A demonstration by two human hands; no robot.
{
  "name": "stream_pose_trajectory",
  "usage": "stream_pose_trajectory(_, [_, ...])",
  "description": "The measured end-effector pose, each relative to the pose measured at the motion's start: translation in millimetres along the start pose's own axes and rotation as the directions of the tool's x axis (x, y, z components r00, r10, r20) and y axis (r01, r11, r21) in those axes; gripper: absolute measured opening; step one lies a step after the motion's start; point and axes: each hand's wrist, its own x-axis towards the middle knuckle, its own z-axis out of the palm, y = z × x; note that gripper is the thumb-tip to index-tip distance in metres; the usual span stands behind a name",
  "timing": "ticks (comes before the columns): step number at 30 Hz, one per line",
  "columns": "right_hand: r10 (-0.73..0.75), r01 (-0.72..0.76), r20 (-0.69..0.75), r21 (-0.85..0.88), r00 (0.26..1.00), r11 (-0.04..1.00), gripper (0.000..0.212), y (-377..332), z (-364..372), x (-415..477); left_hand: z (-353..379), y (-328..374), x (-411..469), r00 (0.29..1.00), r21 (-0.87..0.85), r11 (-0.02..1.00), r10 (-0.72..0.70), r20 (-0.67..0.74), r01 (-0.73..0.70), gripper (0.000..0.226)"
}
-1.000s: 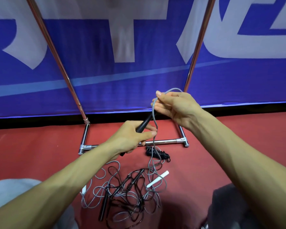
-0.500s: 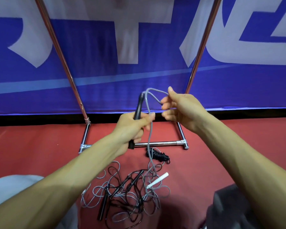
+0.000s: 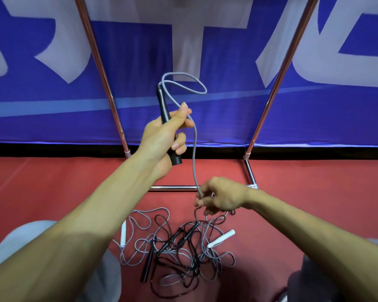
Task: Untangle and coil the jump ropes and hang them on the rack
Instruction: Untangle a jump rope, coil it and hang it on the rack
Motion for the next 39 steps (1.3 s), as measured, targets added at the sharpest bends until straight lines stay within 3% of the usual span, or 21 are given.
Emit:
stream_pose_trajectory(2, [0.013,-0.003,-0.070,0.141,0.997,0.990,0.018,-3,-5,-2,-4,0,2,0.995,0.079,0.996,0.041,-0.092,-0.033,0.019])
stream_pose_trajectory(6, [-0.031,0.130,-0.406,0.220,0.914,0.967,0.020,-4,-31,-8,-9,-10,6,0.966,0.197,0.980,0.064,-0.249,-0.014,0.015])
stream_pose_trajectory(10, [0.017,0.271,-0.514,0.479,0.857,0.835,0.023,-12,-48,-20,-4,-33,3,0.936,0.246,0.969,0.055,-0.348,0.034,0.033])
stream_pose_trajectory(13, [0.078,0.347,-0.553,0.619,0.830,0.705,0.024,-16,-61,-28,6,-40,-3,0.974,0.331,0.943,0.035,-0.222,0.041,0.010])
stream_pose_trajectory(16, [0.125,0.415,-0.575,0.708,0.809,0.571,0.022,-17,-75,-36,13,-43,-11,0.996,0.439,0.896,-0.088,0.023,0.070,0.022])
stream_pose_trajectory(19, [0.165,0.464,-0.555,0.797,0.815,0.387,0.017,-17,-84,-41,16,-46,-19,0.958,0.517,0.850,-0.221,0.184,0.097,0.028])
stream_pose_trajectory(21, [0.183,0.481,-0.545,0.824,0.818,0.301,0.015,-17,-88,-42,18,-50,-21,0.953,0.525,0.848,-0.214,0.213,0.073,0.017])
stream_pose_trajectory(24, [0.192,0.491,-0.544,0.831,0.817,0.263,0.017,-16,-89,-44,17,-56,-19,0.993,0.533,0.846,-0.041,0.108,-0.023,0.011])
stream_pose_trajectory(27, [0.184,0.446,-0.526,0.825,0.831,0.347,0.024,-13,-87,-42,18,-55,-11,0.997,0.465,0.882,0.071,0.015,-0.070,0.013])
stream_pose_trajectory(30, [0.148,0.307,-0.461,0.764,0.875,0.568,0.018,-13,-77,-39,22,-49,-7,0.997,0.353,0.934,0.075,-0.032,-0.059,0.013])
stream_pose_trajectory(33, [0.084,0.170,-0.333,0.665,0.939,0.728,0.028,-15,-59,-33,23,-42,-4,0.997,0.264,0.964,0.047,-0.054,-0.032,0.013])
stream_pose_trajectory(36, [0.052,0.121,-0.270,0.586,0.961,0.801,0.033,-16,-40,-22,19,-34,-4,0.997,0.201,0.980,0.028,-0.075,-0.012,0.015])
stream_pose_trajectory(39, [0.004,0.112,-0.238,0.471,0.971,0.875,0.022,-15,-24,-13,15,-26,-6,0.997,0.132,0.991,0.024,-0.071,-0.014,0.015])
